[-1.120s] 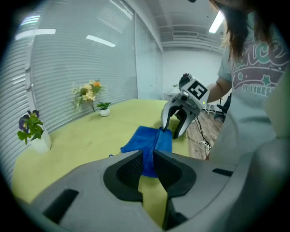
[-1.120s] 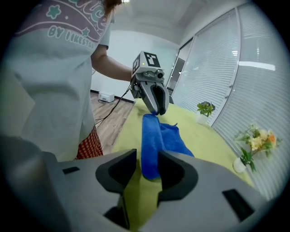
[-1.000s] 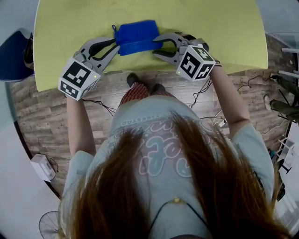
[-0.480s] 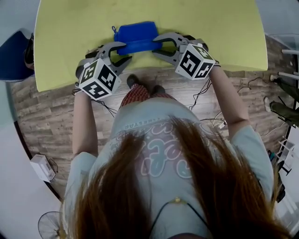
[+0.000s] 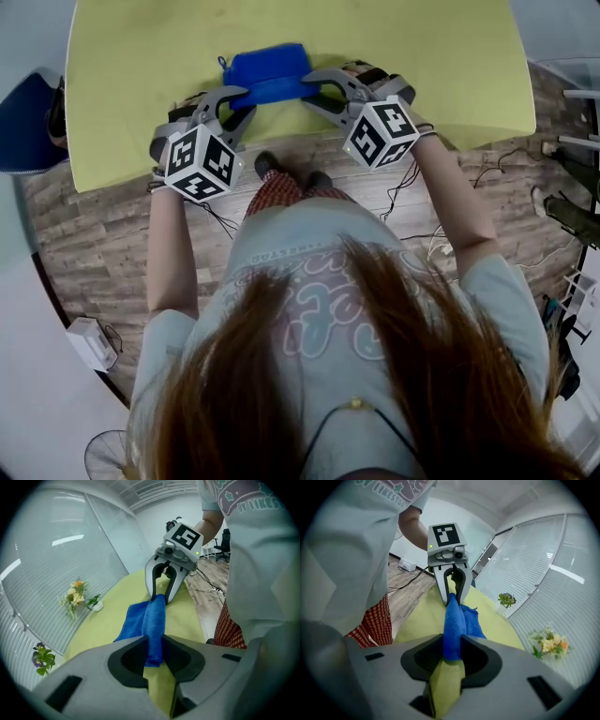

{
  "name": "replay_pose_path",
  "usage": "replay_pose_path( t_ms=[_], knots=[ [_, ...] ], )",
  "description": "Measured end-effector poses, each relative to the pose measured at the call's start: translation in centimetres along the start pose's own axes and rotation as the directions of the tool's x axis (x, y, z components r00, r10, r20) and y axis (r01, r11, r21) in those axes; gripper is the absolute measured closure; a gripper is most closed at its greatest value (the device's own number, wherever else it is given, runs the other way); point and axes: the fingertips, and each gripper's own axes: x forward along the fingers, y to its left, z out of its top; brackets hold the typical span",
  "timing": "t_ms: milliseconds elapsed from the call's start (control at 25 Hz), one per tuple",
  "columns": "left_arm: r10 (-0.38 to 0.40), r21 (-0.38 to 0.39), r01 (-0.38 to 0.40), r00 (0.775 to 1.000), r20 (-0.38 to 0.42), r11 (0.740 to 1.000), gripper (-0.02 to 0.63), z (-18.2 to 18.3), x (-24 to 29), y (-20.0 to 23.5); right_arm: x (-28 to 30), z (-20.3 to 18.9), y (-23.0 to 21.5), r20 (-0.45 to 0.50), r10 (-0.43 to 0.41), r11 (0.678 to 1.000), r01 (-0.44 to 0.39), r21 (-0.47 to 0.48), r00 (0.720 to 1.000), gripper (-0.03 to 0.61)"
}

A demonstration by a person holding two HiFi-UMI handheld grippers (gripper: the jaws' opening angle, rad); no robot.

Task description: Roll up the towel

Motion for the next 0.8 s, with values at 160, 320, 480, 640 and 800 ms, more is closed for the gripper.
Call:
replay_pose_path(
  t_ms=[160, 320, 480, 640, 800],
  knots=[
    [0.024, 0.005, -0.024, 1.000, 0.000, 1.000, 0.535, 0.3, -0.2, -0.3, -0.5, -0.1, 0.2, -0.002, -0.037, 0.999, 0.037, -0.024, 0.999, 0.480],
    [0.012, -0.024, -0.012, 1.000, 0.015, 1.000, 0.535, 1.0, -0.7, -1.7, -1.8, 0.3, 1.3, 0.026, -0.018, 1.000, 0.018, 0.003, 1.000, 0.482],
    [-0.003, -0.047, 0.005, 0.999, 0.036, 0.999, 0.534, 1.7, -1.4, -3.5, -2.9, 0.6, 2.8, 0.042, -0.016, 1.000, 0.015, 0.011, 0.999, 0.482],
    [-0.028, -0.089, 0.032, 0.998, 0.052, 0.996, 0.534, 1.7, -1.9, -4.1, -3.3, 1.1, 3.4, 0.067, 0.023, 0.995, -0.029, 0.098, 0.998, 0.480],
    [-0.077, -0.089, 0.080, 0.996, 0.042, 0.993, 0.534, 1.8, -1.9, -3.6, -3.3, 1.3, 2.7, 0.072, 0.093, 0.979, -0.105, 0.176, 0.993, 0.477]
  ],
)
